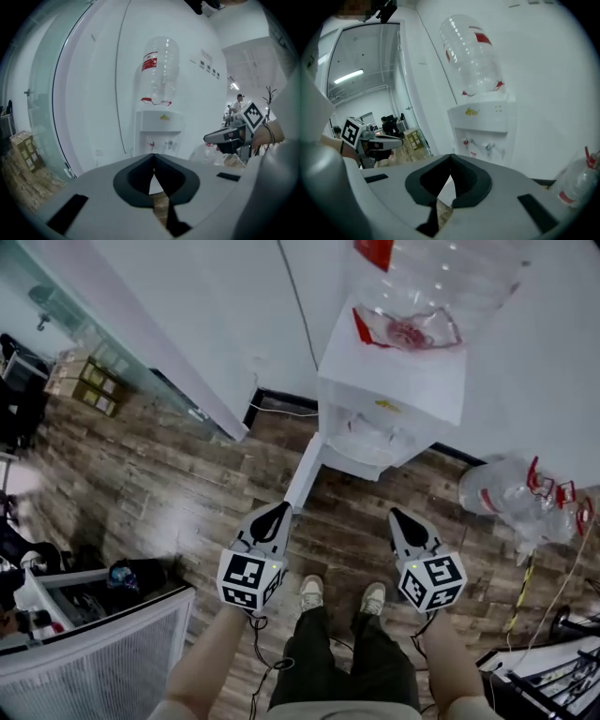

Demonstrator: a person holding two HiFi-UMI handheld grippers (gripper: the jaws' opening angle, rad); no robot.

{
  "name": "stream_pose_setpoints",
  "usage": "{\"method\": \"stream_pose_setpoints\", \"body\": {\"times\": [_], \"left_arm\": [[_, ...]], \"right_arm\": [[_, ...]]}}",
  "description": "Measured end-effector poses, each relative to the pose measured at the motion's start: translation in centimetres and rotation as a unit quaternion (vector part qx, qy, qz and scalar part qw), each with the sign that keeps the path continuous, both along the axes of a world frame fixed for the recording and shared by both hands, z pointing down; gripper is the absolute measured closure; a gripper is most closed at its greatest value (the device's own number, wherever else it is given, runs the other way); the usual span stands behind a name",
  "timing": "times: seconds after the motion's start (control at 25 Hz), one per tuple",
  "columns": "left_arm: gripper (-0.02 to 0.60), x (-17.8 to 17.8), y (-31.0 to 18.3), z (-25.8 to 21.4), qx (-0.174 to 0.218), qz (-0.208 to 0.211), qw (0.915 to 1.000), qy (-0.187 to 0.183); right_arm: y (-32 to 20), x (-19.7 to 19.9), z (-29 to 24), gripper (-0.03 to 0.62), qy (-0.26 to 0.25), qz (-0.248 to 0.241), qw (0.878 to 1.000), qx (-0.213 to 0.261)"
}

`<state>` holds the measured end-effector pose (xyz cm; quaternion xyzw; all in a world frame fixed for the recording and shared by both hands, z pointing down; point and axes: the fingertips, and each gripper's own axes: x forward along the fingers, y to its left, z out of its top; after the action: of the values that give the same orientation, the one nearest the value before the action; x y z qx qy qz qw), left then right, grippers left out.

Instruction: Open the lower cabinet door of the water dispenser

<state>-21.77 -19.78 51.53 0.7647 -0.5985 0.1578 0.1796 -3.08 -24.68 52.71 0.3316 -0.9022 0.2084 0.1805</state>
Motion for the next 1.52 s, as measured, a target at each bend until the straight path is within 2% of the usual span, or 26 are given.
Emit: {"method": "stream_pose_setpoints", "body": {"times": [0.12, 0.32, 0.56, 0.76, 0.96, 1.32, 1.52], "left_arm": [[0.575, 1.8, -0.3, -4.7, 0.017, 0.030, 0.9994, -0.011], [0.575, 5.8, -1.4, -12.7, 0.057, 0.072, 0.9958, -0.006], [0.575, 8.8, -1.7, -22.8, 0.112, 0.074, 0.9909, -0.005], [0.575, 10.5, -0.3, -30.2, 0.153, 0.070, 0.9857, 0.001], [0.575, 11.1, 1.7, -37.5, 0.212, 0.059, 0.9755, -0.001], [0.575, 12.8, 5.4, -45.9, 0.285, 0.057, 0.9570, -0.005], [0.575, 13.8, 7.6, -47.0, 0.293, 0.057, 0.9542, -0.015]], "right_arm": [[0.7, 1.6, -5.4, 0.586, -0.017, 0.010, 1.000, 0.020], [1.0, 4.5, -13.8, 0.586, -0.042, 0.021, 0.997, 0.069], [1.5, 8.2, -24.2, 0.586, -0.060, 0.041, 0.988, 0.136], [2.8, 10.6, -31.9, 0.586, -0.067, 0.037, 0.980, 0.183], [4.3, 12.7, -38.6, 0.586, -0.075, 0.030, 0.970, 0.229], [9.3, 14.9, -47.7, 0.586, -0.094, 0.010, 0.951, 0.295], [11.6, 15.9, -50.0, 0.586, -0.103, 0.008, 0.945, 0.310]]}}
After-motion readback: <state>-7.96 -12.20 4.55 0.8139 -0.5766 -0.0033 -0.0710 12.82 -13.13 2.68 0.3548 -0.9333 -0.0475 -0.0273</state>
